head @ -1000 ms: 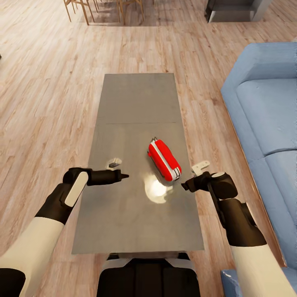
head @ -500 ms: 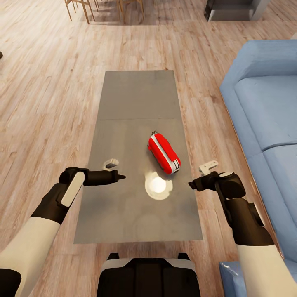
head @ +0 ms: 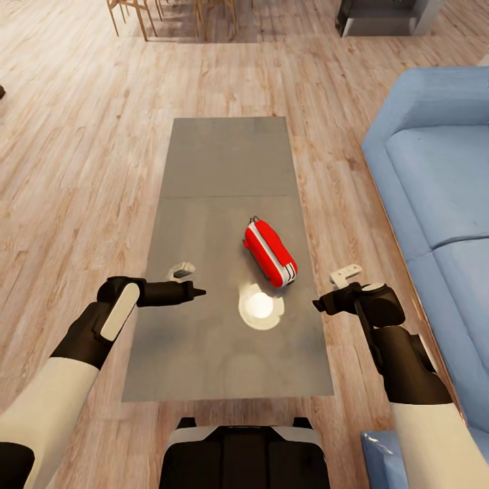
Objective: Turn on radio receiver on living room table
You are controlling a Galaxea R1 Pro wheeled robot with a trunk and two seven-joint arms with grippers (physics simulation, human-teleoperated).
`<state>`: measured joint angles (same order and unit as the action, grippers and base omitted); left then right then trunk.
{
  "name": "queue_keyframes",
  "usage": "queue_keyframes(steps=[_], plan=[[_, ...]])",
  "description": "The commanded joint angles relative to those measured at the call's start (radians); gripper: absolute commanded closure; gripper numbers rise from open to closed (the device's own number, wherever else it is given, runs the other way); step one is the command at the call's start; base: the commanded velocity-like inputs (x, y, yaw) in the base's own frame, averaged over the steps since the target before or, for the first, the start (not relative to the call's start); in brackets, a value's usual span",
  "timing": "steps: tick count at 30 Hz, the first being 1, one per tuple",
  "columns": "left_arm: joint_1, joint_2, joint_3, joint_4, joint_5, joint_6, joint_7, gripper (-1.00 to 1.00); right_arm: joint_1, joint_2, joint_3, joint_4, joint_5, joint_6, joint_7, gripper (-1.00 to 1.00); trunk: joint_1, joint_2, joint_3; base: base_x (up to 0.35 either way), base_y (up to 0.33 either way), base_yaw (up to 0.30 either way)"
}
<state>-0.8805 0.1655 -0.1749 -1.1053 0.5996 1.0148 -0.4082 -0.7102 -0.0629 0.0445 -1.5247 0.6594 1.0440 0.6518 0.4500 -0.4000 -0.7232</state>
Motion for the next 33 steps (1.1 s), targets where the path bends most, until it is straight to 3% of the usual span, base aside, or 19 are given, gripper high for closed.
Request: queue_keyframes(steps=[1, 7, 8, 11, 13, 14, 18, 22, 27, 30, 33], plan=[[0.000, 0.004, 0.000, 0.004, -0.001, -0.002, 0.001, 1.00, 0.004, -0.002, -0.005, 0.002, 0.000, -0.001, -0.032, -1.00, 0.000, 0.000, 0.002, 0.000, 0.000, 0.000], [0.001, 0.059, 0.000, 0.005, 0.001, -0.004, 0.000, 1.00, 0.007, -0.024, -0.036, 0.012, -0.002, -0.002, -0.059, -1.00, 0.000, 0.000, 0.011, 0.000, 0.000, 0.000], [0.007, 0.117, 0.000, 0.004, 0.004, -0.006, -0.002, 1.00, 0.016, -0.078, -0.082, 0.033, -0.003, -0.016, -0.062, -1.00, 0.000, 0.000, 0.013, 0.000, 0.000, 0.000], [0.010, 0.153, 0.000, 0.006, 0.007, -0.009, -0.002, 1.00, 0.018, -0.106, -0.122, 0.067, -0.003, -0.044, -0.062, -1.00, 0.000, 0.000, 0.017, 0.000, 0.000, 0.000], [0.010, 0.191, 0.000, 0.007, 0.010, -0.012, -0.003, 1.00, 0.020, -0.129, -0.187, 0.130, -0.003, -0.101, -0.060, -1.00, 0.000, 0.000, 0.021, 0.000, 0.000, 0.000], [0.011, 0.210, 0.001, 0.014, 0.011, -0.014, -0.003, 1.00, 0.021, -0.136, -0.254, 0.183, -0.002, -0.163, -0.059, -1.00, 0.000, 0.000, 0.022, 0.000, 0.000, 0.000], [0.011, 0.221, 0.000, 0.055, 0.006, -0.016, -0.003, 1.00, 0.021, -0.140, -0.315, 0.240, -0.001, -0.216, -0.058, -1.00, 0.000, 0.000, 0.029, 0.000, 0.000, 0.000], [0.011, 0.224, 0.000, 0.117, 0.002, -0.034, -0.002, 1.00, 0.022, -0.144, -0.351, 0.290, 0.000, -0.253, -0.060, -1.00, 0.000, 0.000, 0.035, 0.000, 0.000, 0.000], [0.014, 0.239, 0.000, 0.218, 0.000, -0.143, -0.007, 1.00, 0.016, -0.167, -0.433, 0.365, 0.023, -0.351, -0.065, -1.00, 0.000, 0.000, 0.043, 0.000, 0.000, 0.000], [0.015, 0.251, -0.001, 0.341, -0.002, -0.221, -0.039, 1.00, 0.013, -0.173, -0.476, 0.421, 0.043, -0.410, -0.068, -1.00, 0.000, 0.000, 0.048, 0.000, 0.000, 0.000], [0.015, 0.250, -0.037, 0.475, -0.002, -0.319, -0.050, 1.00, 0.012, -0.178, -0.504, 0.486, 0.049, -0.423, -0.093, -1.00, 0.000, 0.000, 0.053, 0.000, 0.000, 0.000]])
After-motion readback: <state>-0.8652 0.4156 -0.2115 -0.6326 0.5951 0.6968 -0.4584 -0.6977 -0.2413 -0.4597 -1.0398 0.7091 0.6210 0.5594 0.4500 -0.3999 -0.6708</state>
